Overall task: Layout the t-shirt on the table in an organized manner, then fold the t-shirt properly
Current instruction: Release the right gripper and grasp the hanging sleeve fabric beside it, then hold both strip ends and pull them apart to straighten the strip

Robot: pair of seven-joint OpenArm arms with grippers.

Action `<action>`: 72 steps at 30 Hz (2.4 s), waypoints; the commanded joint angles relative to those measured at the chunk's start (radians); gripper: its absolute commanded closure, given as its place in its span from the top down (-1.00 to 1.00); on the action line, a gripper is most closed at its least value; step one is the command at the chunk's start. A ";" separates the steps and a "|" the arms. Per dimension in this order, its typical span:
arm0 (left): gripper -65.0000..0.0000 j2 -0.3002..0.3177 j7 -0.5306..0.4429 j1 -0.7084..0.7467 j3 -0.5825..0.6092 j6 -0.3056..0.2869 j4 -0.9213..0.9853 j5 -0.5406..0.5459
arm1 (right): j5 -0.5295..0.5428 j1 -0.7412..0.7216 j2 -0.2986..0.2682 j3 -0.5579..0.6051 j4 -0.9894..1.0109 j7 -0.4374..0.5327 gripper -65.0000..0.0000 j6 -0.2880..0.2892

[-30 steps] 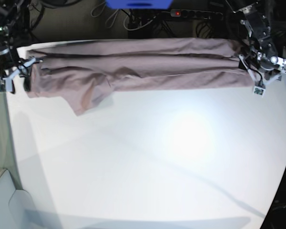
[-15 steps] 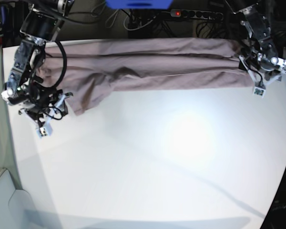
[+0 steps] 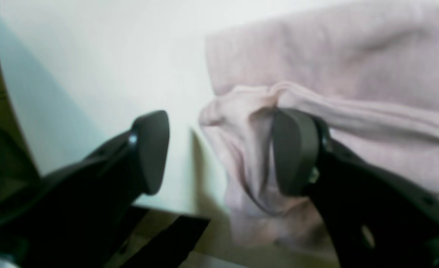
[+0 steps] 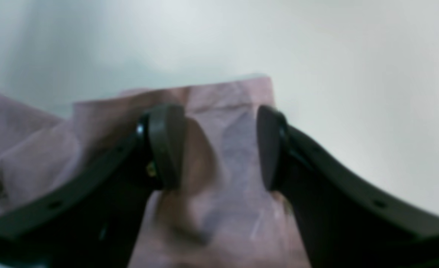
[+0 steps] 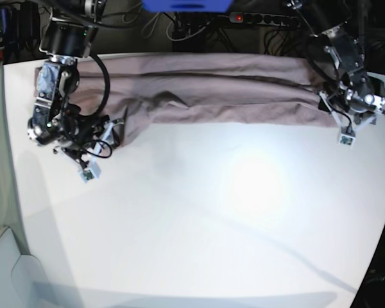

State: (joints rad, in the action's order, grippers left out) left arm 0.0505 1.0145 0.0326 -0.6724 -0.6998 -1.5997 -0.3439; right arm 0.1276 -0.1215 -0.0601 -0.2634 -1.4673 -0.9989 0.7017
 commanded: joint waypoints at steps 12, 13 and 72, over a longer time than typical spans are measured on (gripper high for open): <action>0.31 0.059 -0.047 -0.041 0.000 0.002 0.128 -0.001 | 0.011 -0.031 -0.011 0.000 0.015 0.094 -0.02 -0.004; 0.31 0.058 -0.047 -0.043 0.000 0.002 0.128 -0.001 | 0.011 -0.040 -0.011 0.000 0.033 0.096 -0.02 -0.004; 0.31 0.056 -0.047 -0.021 -0.008 0.002 0.120 0.010 | 0.016 0.374 -0.053 -0.221 -0.556 -0.226 -1.00 -0.004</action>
State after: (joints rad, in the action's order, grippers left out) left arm 0.1055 0.9161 0.0017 -0.6811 -0.6880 -1.4876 -0.3058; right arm 0.1574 0.2543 -0.0994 -0.4789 -2.0068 -1.2304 0.6991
